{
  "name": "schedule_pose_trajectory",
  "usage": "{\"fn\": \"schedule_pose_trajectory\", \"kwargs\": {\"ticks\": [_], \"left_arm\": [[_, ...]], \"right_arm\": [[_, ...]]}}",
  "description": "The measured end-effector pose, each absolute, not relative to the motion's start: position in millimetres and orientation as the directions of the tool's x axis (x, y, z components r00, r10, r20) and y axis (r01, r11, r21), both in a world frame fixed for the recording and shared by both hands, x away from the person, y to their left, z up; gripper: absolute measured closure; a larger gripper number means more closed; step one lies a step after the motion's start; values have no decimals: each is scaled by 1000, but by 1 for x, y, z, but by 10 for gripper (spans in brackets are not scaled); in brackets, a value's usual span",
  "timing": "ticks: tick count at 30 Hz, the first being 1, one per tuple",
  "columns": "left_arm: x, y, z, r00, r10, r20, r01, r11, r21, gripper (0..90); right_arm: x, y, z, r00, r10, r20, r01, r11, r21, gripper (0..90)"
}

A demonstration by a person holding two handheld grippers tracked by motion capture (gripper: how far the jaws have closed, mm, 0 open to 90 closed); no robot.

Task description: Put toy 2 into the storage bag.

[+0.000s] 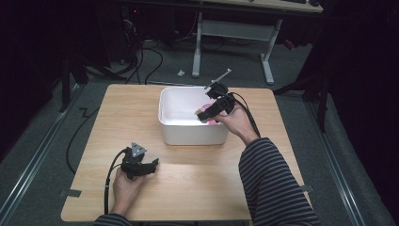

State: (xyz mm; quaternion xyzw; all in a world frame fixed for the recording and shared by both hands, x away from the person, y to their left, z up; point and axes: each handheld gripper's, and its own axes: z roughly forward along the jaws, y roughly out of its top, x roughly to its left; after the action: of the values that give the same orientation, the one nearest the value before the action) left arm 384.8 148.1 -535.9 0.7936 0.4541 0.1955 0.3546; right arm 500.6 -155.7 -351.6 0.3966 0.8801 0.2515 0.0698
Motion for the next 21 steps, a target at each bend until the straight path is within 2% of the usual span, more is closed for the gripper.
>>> {"fn": "schedule_pose_trajectory", "kwargs": {"ticks": [12, 21], "left_arm": [[385, 148, -536, 511, 860, -13, 582, -335, 741, 268], [385, 148, -536, 511, 860, -13, 582, -335, 741, 268]], "right_arm": [[500, -155, -361, -669, 734, 115, 690, 555, 465, 229], [497, -159, -360, -658, 745, 107, 692, 543, 476, 148]]}}
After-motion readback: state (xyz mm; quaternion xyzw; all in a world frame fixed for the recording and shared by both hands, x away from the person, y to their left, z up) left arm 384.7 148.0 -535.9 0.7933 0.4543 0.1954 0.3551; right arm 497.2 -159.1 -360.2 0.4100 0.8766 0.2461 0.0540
